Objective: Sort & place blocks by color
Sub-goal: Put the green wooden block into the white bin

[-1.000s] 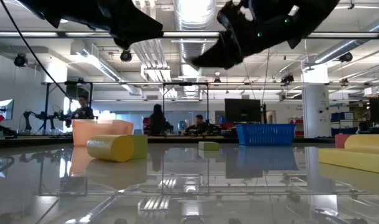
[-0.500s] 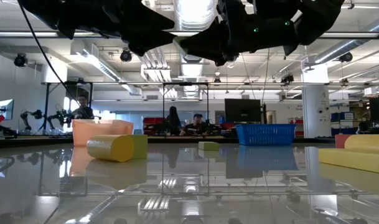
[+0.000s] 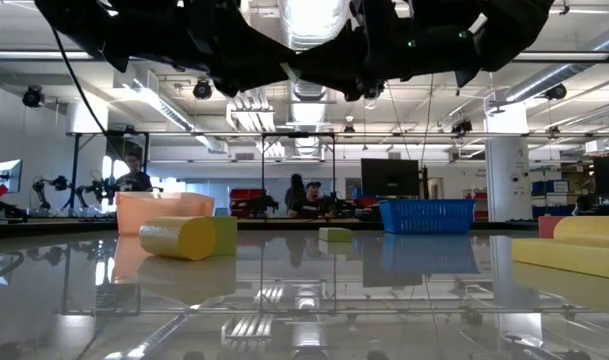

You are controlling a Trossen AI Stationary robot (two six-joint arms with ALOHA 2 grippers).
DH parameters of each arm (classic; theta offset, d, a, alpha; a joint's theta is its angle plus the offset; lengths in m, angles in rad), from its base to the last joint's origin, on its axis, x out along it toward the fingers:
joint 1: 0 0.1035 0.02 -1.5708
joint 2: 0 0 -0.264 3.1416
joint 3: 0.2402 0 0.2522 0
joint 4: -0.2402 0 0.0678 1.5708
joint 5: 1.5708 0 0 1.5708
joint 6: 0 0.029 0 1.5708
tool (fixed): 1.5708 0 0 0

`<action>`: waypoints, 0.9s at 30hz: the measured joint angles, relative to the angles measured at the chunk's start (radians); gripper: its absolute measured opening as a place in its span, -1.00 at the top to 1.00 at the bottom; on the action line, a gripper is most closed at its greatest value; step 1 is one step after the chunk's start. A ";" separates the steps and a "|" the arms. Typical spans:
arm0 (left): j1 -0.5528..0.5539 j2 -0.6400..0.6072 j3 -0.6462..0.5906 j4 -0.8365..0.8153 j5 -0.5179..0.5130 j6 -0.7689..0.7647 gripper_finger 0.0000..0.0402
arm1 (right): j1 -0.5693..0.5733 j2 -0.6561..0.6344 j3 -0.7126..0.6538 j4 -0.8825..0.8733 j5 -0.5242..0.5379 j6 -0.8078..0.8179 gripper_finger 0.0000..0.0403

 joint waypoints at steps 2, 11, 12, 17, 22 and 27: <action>-0.001 -0.003 0.000 0.005 -0.001 0.016 -0.27 | 0.000 0.000 0.000 0.001 -0.001 -0.001 0.43; -0.002 0.000 0.000 0.019 -0.035 0.069 -0.27 | -0.001 0.000 0.000 -0.003 0.001 -0.006 0.43; -0.002 0.001 0.000 0.020 -0.035 0.069 -0.25 | -0.001 0.000 0.000 -0.003 0.001 -0.006 0.43; -0.002 0.005 0.000 0.020 -0.034 0.070 -0.04 | -0.001 0.000 0.000 -0.003 0.003 -0.009 0.43; -0.002 0.005 -0.001 0.018 -0.034 0.070 0.34 | -0.002 0.000 0.000 -0.009 0.007 -0.010 0.43; -0.002 0.004 -0.002 0.012 -0.025 0.064 0.44 | 0.000 0.000 0.000 -0.024 0.021 -0.024 0.38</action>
